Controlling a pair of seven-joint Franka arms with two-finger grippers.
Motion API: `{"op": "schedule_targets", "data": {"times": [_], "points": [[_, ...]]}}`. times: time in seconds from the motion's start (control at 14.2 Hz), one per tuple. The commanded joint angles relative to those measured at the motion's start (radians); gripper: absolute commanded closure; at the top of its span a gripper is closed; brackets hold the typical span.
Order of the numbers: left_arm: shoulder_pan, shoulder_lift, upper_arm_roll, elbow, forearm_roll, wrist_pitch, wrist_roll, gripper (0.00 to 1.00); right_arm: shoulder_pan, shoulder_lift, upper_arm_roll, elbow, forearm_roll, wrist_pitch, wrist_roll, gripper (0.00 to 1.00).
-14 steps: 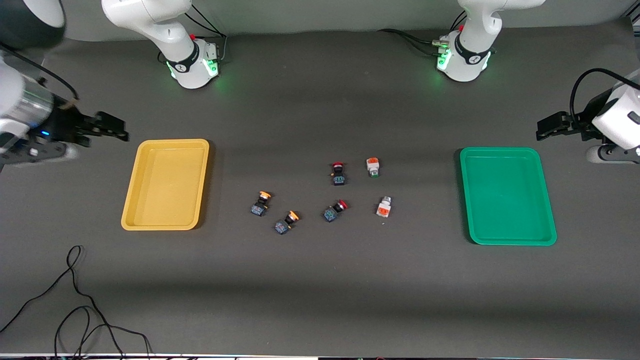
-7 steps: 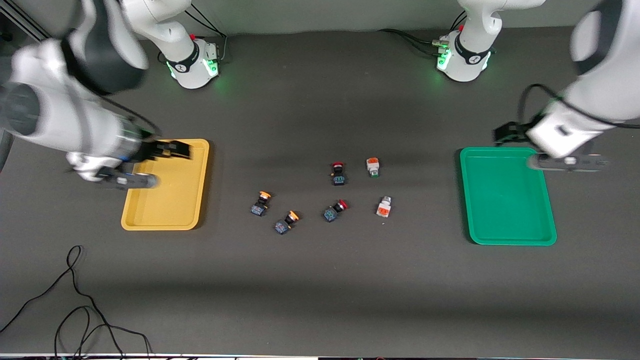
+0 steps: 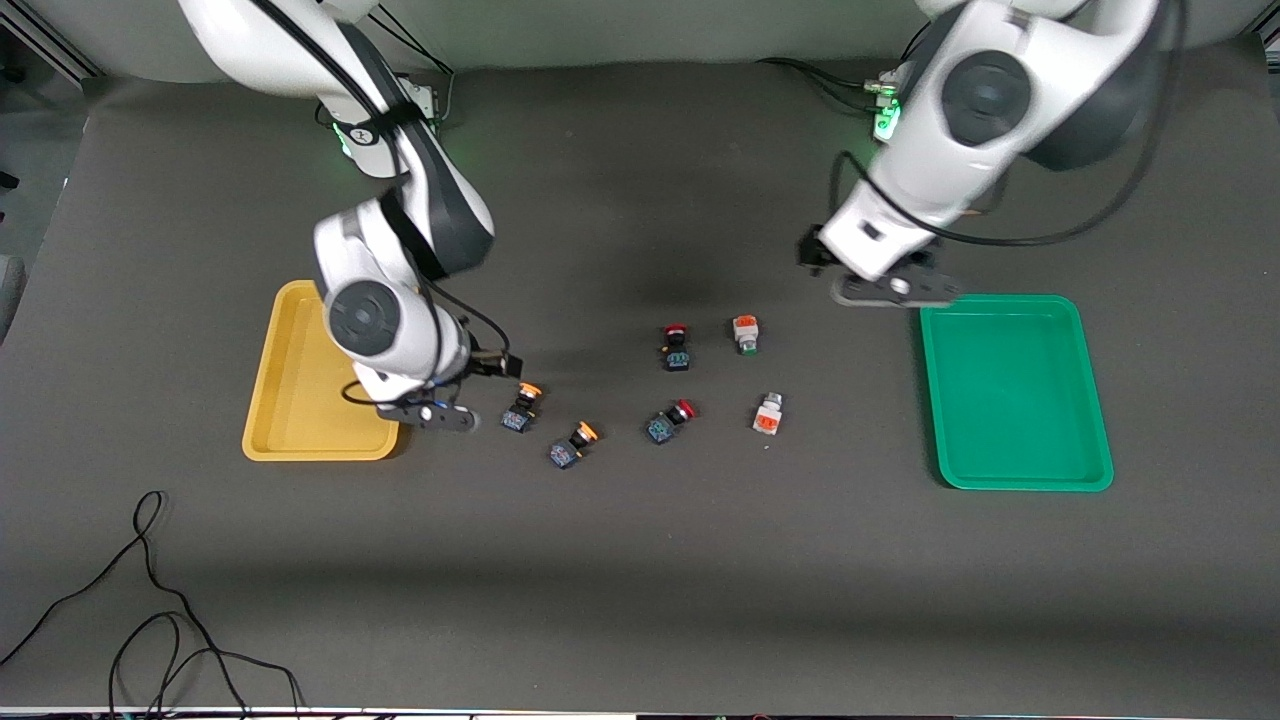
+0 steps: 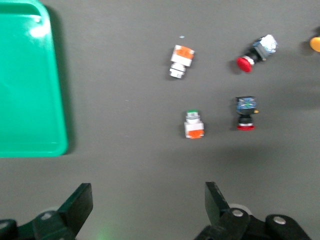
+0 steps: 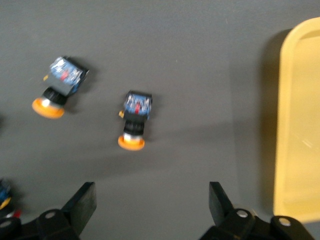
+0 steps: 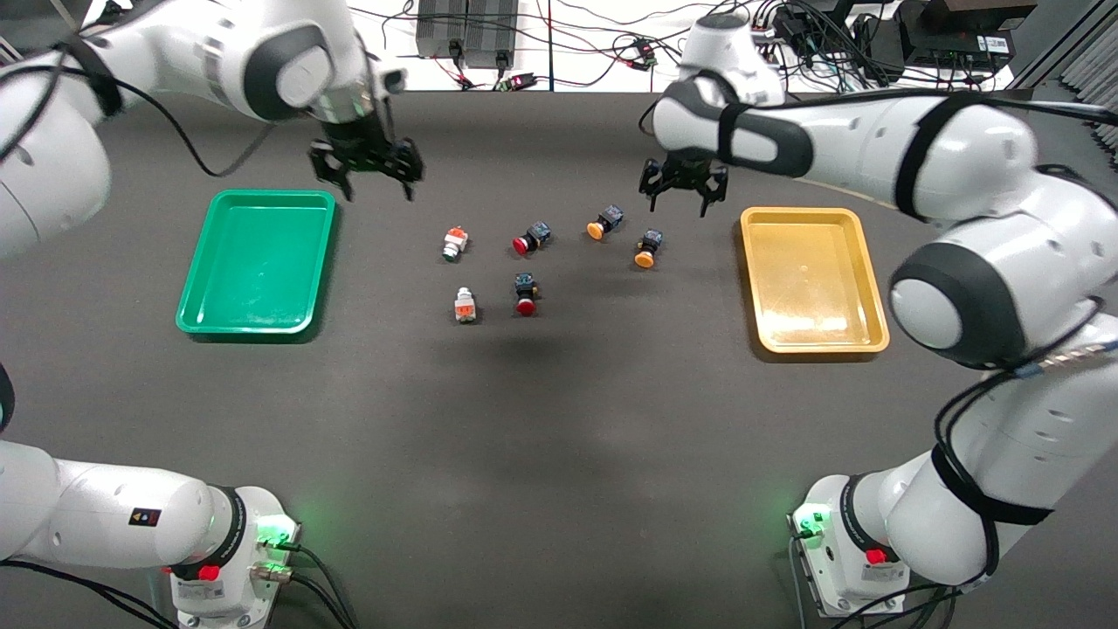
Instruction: Place green and yellow buttons in trays
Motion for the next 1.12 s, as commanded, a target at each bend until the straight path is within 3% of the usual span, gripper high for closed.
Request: {"op": "schedule_targets", "data": {"times": [0.0, 0.21, 0.35, 0.56, 0.63, 0.7, 0.84, 0.91, 1.05], "points": [[-0.107, -0.035, 0.009, -0.099, -0.01, 0.107, -0.117, 0.0, 0.01, 0.072, -0.007, -0.014, 0.009, 0.113, 0.07, 0.0], [-0.144, -0.005, 0.007, -0.153, -0.01, 0.195, -0.18, 0.0, 0.02, 0.142, -0.005, -0.04, 0.04, 0.24, 0.083, 0.0], [-0.15, 0.055, 0.009, -0.176, -0.004, 0.268, -0.196, 0.0, 0.023, 0.181, -0.007, -0.04, 0.092, 0.311, 0.089, 0.0], [-0.158, 0.161, 0.009, -0.227, 0.026, 0.417, -0.216, 0.0, 0.028, 0.224, -0.007, -0.04, 0.097, 0.368, 0.092, 0.01], [-0.16, 0.196, 0.009, -0.251, 0.057, 0.472, -0.222, 0.0, 0.028, 0.231, -0.007, -0.04, 0.095, 0.374, 0.103, 0.07], [-0.16, 0.233, 0.009, -0.268, 0.091, 0.529, -0.246, 0.0, 0.028, 0.231, -0.007, -0.039, 0.097, 0.376, 0.107, 0.23], [-0.16, 0.314, 0.009, -0.278, 0.183, 0.594, -0.312, 0.0, 0.028, 0.231, -0.007, -0.039, 0.097, 0.374, 0.156, 0.89], [-0.16, 0.353, 0.009, -0.276, 0.229, 0.626, -0.349, 0.0, 0.028, 0.23, -0.007, -0.039, 0.097, 0.371, 0.17, 1.0], [-0.16, 0.419, 0.012, -0.273, 0.276, 0.693, -0.377, 0.0, 0.025, 0.218, -0.008, -0.036, 0.095, 0.359, 0.169, 1.0]]}}
